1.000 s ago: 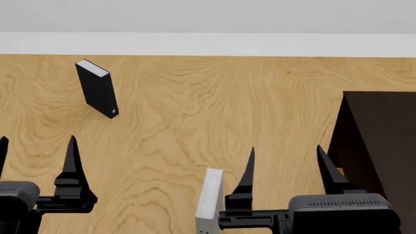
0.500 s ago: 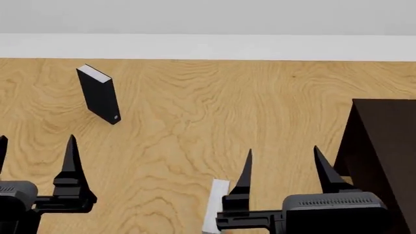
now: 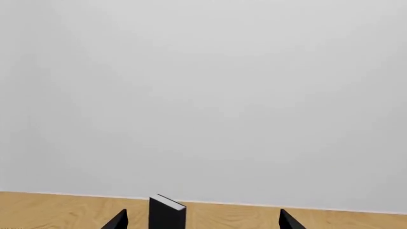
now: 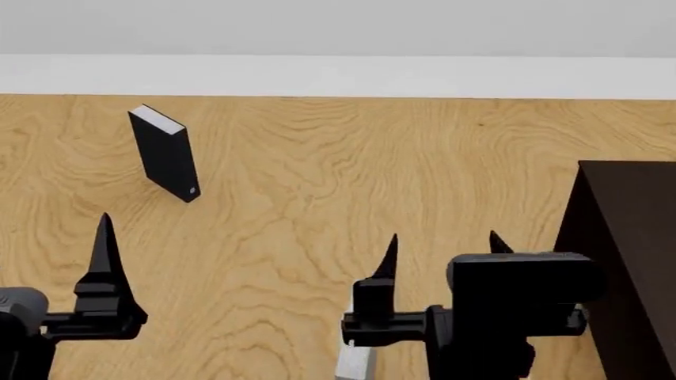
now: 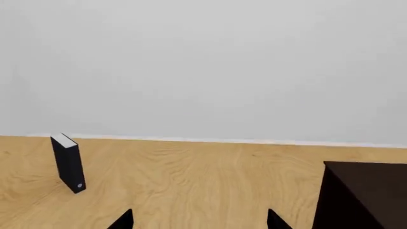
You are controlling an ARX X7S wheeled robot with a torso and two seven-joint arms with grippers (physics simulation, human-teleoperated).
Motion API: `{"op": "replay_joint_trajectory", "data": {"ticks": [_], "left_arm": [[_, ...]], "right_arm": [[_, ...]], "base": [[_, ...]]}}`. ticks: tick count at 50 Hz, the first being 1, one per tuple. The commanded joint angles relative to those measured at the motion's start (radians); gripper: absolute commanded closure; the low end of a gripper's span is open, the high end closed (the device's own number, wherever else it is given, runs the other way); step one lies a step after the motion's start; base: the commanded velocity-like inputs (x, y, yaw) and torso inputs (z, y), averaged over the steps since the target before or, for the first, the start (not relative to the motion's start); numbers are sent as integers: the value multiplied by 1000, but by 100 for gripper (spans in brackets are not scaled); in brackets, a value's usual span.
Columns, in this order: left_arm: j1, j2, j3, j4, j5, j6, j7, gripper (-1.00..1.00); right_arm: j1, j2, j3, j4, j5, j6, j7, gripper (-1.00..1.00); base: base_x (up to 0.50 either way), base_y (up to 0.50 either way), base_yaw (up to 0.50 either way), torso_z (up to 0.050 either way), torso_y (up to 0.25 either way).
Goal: Pick up the book on the right and place it on the cabinet shelf.
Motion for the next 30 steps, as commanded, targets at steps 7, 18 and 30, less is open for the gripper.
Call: {"op": "replay_joint_trajectory", "data": {"ticks": [7,18,30], "left_arm": [[-14,-24,-51,55,-74,-63,-24,-100],[-25,-35,-71,49,-97,-72,-36,-100],[-19,-49,-92,86,-137,-96,-43,-100]], "right_arm": [[529,-92,116,26,315,839,234,-100],[777,-36,90,425,948,832,800,-100],[911,-65,42,707,1113,828,979,-100]], "base": [[0,0,0,0,0],[0,0,0,0,0],[0,0,0,0,0]]}}
